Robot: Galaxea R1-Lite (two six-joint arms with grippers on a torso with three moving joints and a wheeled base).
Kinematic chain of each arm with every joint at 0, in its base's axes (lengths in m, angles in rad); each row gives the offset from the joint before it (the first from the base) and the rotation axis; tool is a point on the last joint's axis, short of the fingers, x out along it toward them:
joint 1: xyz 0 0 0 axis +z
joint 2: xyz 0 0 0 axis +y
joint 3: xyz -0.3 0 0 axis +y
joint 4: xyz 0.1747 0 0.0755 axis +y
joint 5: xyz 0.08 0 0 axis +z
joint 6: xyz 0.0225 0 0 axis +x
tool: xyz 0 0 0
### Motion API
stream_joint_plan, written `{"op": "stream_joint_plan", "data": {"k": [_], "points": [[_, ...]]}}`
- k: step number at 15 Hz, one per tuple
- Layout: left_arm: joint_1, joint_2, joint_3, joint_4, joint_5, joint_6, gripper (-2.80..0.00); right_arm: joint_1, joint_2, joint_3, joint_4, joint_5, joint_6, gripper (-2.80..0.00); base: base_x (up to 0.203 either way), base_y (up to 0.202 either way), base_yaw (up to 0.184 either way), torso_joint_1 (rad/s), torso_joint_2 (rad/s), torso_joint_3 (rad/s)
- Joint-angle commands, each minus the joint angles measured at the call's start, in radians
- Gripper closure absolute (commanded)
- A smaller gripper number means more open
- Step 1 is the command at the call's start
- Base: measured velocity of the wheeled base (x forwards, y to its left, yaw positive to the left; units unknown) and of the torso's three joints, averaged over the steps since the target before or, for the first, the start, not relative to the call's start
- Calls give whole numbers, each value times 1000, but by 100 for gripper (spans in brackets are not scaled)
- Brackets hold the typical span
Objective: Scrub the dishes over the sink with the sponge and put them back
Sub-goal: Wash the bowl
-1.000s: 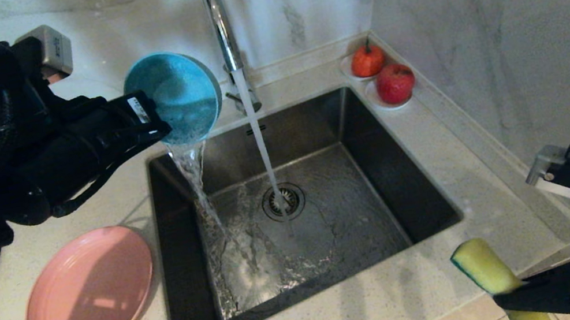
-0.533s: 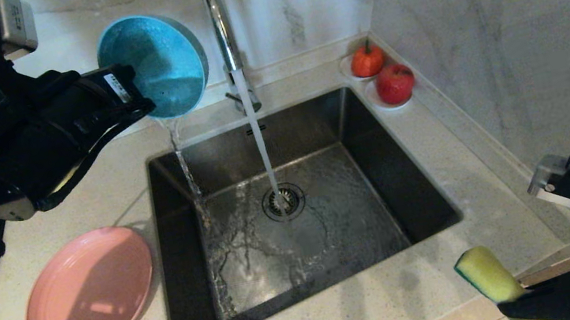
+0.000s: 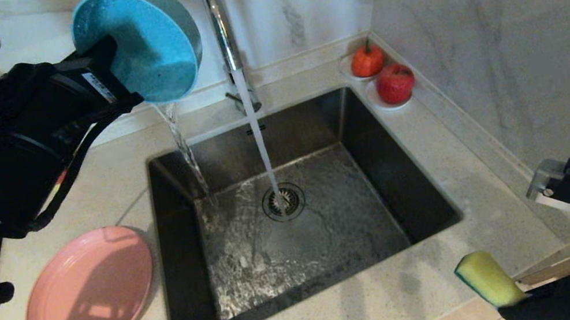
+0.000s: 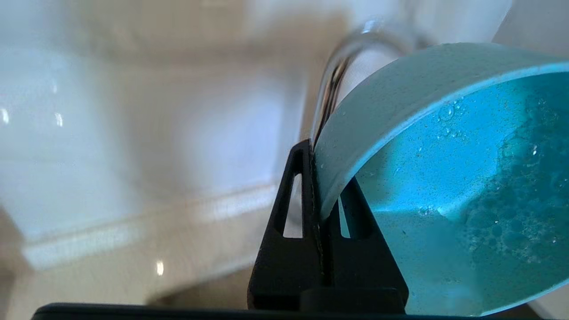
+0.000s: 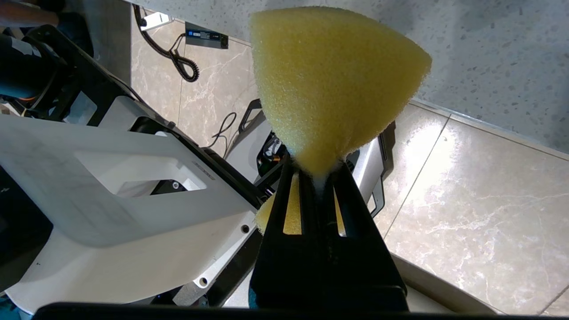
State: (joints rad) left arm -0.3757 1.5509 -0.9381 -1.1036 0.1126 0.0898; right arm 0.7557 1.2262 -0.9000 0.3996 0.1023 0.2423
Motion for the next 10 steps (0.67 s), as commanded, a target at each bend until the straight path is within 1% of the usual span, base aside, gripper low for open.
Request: {"op": "stream_joint_plan", "data": {"k": [1,4,5,7,10], "points": [[0,-8,12,-10,1,5,0,1,-1,3,2,0,0,0,0,0,0,0,0,0],[0,-32,10,-31,-2,7,0,1,4,3,-1,0,1,0,0,0,0,0,0,0],[-1,-39,9,-57,-4,12,0,1,6,1,1,0,2,0,0,0,0,0,0,0],[-3,-53,6,-98,-47,19,0,1,-2,-4,7,-2,3,0,0,0,0,0,0,0],[-2,-63,12,-98,-54,13,0,1,-9,-10,8,-7,2,0,0,0,0,0,0,0]]}}
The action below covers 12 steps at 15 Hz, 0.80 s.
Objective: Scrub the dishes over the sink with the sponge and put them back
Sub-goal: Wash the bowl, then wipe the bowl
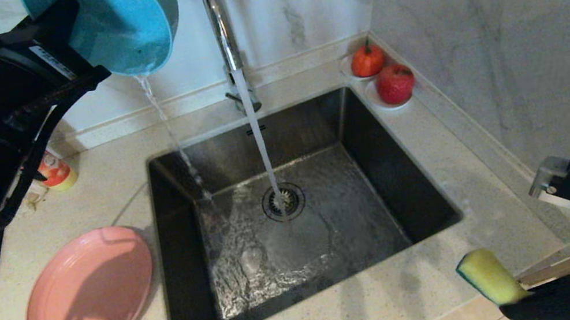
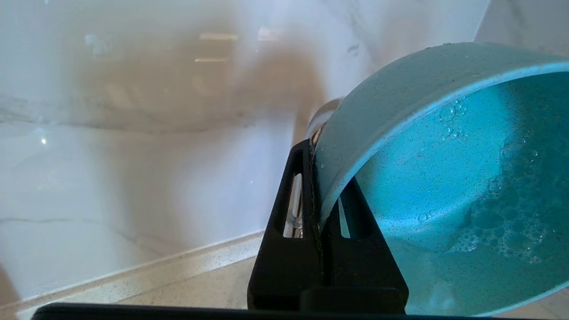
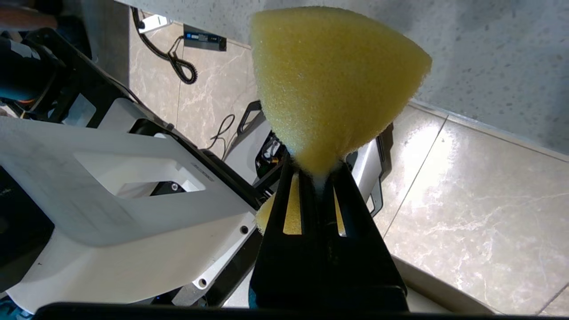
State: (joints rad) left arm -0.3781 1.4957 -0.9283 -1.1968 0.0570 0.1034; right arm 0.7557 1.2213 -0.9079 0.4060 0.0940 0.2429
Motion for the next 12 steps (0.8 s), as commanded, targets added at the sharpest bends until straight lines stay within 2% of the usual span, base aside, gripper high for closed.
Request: {"op": "stream_joint_plan", "data": {"k": [1,3,5,6,9,10,12], "points": [[1,-14,1,1,1,0,0,1,-6,-2,-1,1,1,0,0,0,0,0,0,0],[0,-44,1,103,0,-1,0,1,-20,-11,-6,7,0,0,0,0,0,0,0,0],[-2,-108,-2,340,-15,-12,0,7,-45,-20,-5,10,-1,0,0,0,0,0,0,0],[-2,-159,-5,466,-43,-17,0,11,-56,-27,1,23,5,0,0,0,0,0,0,0],[-3,-266,-18,831,-135,-21,0,30,-83,-38,4,118,55,0,0,0,0,0,0,0],[-4,-286,-26,913,-151,-25,0,31,-85,-48,9,128,56,0,0,0,0,0,0,0],[-13,-297,-16,968,-160,-47,0,33,-86,-81,41,168,56,0,0,0,0,0,0,0]]}}
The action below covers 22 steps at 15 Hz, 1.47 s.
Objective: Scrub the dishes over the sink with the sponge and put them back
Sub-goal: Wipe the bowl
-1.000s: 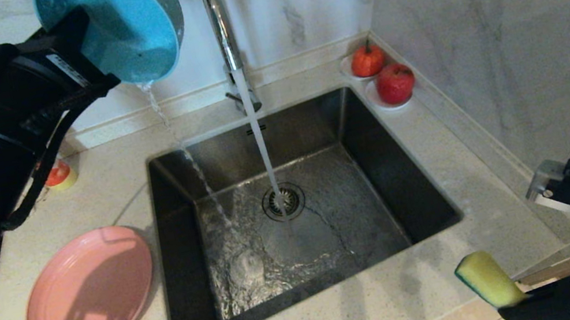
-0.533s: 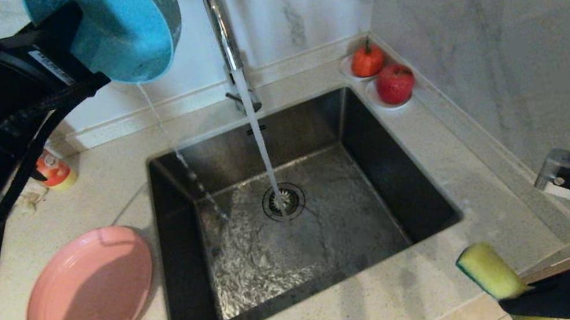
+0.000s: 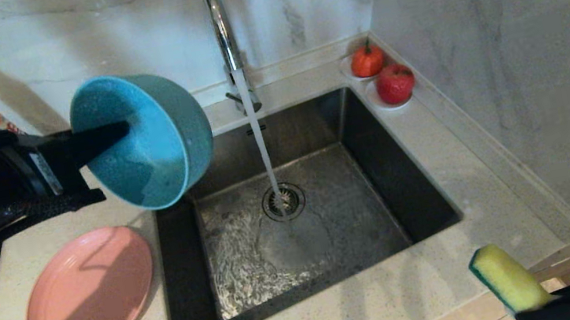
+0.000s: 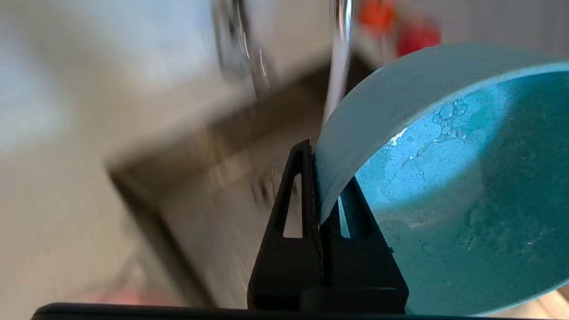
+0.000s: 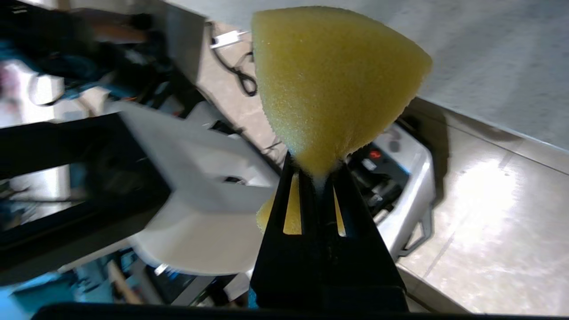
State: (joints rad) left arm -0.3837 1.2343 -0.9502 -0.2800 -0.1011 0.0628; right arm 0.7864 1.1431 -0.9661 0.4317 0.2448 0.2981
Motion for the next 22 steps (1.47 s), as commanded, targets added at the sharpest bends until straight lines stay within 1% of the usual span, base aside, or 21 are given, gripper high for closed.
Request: {"op": "stream_joint_plan", "data": {"k": [1,3,4,5,7,8,11,13,14,15,17,18,19,20,22], "points": [[-24,-31,16,64,-4,-13,0,2,-9,-47,34,41,2,0,0,0,0,0,0,0],[-56,-21,7,67,2,-14,0,2,-10,-86,69,87,4,0,0,0,0,0,0,0],[-93,-7,-13,75,13,-15,0,2,-8,-109,84,94,4,0,0,0,0,0,0,0],[-132,11,-43,100,51,-17,0,3,-1,-132,96,96,4,0,0,0,0,0,0,0],[-203,52,-94,129,157,-25,0,4,8,-169,117,100,4,0,0,0,0,0,0,0],[-231,83,-123,131,215,-38,0,4,12,-193,134,103,4,0,0,0,0,0,0,0],[-323,194,-205,132,396,-127,0,34,25,-269,193,114,5,0,0,0,0,0,0,0],[-359,267,-225,128,475,-156,0,54,43,-330,213,120,18,0,0,0,0,0,0,0],[-392,305,-245,118,529,-182,0,62,55,-374,233,120,26,0,0,0,0,0,0,0],[-426,323,-266,103,567,-205,0,67,69,-409,257,121,31,0,0,0,0,0,0,0],[-464,337,-291,80,582,-213,0,84,108,-448,282,127,43,0,0,0,0,0,0,0],[-472,352,-295,79,595,-210,0,86,120,-463,283,129,62,0,0,0,0,0,0,0],[-479,368,-296,75,636,-208,0,86,138,-488,283,131,87,0,0,0,0,0,0,0],[-485,390,-299,50,671,-205,0,86,155,-508,284,138,112,0,0,0,0,0,0,0],[-491,433,-301,-43,705,-196,0,86,190,-542,285,162,146,0,0,0,0,0,0,0]]}}
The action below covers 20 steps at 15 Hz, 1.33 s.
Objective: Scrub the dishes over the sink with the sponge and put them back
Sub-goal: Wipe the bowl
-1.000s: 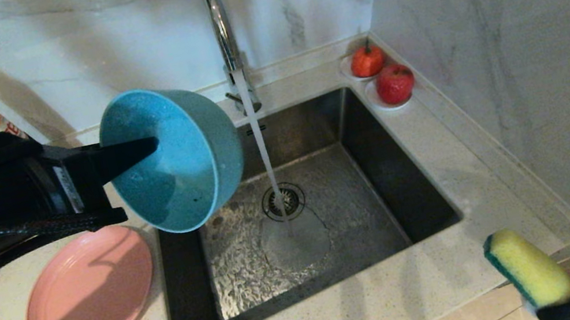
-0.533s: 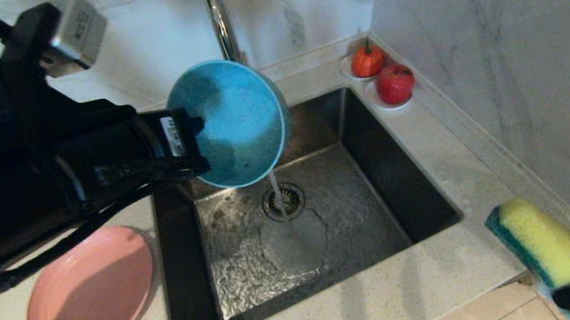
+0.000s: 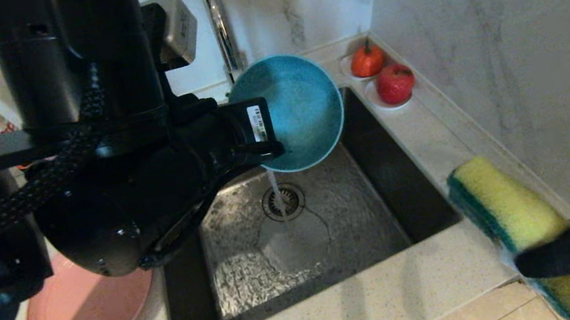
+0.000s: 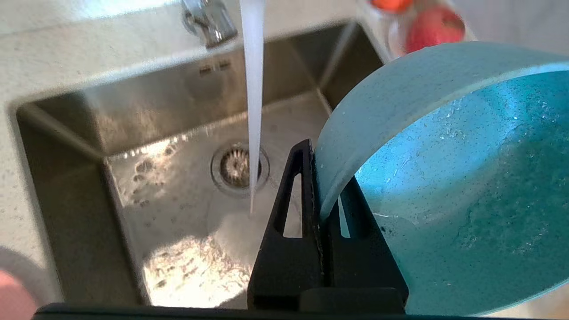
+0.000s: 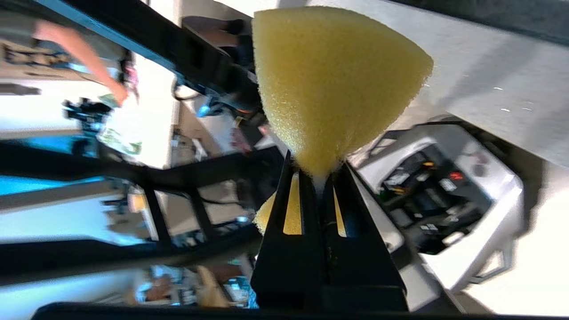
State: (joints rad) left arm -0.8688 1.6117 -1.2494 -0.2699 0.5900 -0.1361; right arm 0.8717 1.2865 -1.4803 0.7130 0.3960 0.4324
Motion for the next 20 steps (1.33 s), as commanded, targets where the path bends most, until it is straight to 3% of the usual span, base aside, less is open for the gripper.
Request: {"op": "stream_joint_plan", "data": {"k": [1,4,8,11,16,20], "points": [[-8,81,-1,-116,31,18,0,1,66,-40,3,22,23,0,0,0,0,0,0,0],[-12,97,10,-199,42,44,0,1,115,-60,-1,41,68,0,0,0,0,0,0,0],[-16,103,10,-218,42,50,0,-6,205,-108,-7,68,156,0,0,0,0,0,0,0],[-18,113,7,-223,43,58,0,-5,220,-136,-6,117,167,0,0,0,0,0,0,0],[-24,115,15,-309,42,79,0,-14,237,-129,-7,120,173,0,0,0,0,0,0,0],[-25,67,85,-323,35,80,0,-66,251,-135,-7,122,171,0,0,0,0,0,0,0]]}}
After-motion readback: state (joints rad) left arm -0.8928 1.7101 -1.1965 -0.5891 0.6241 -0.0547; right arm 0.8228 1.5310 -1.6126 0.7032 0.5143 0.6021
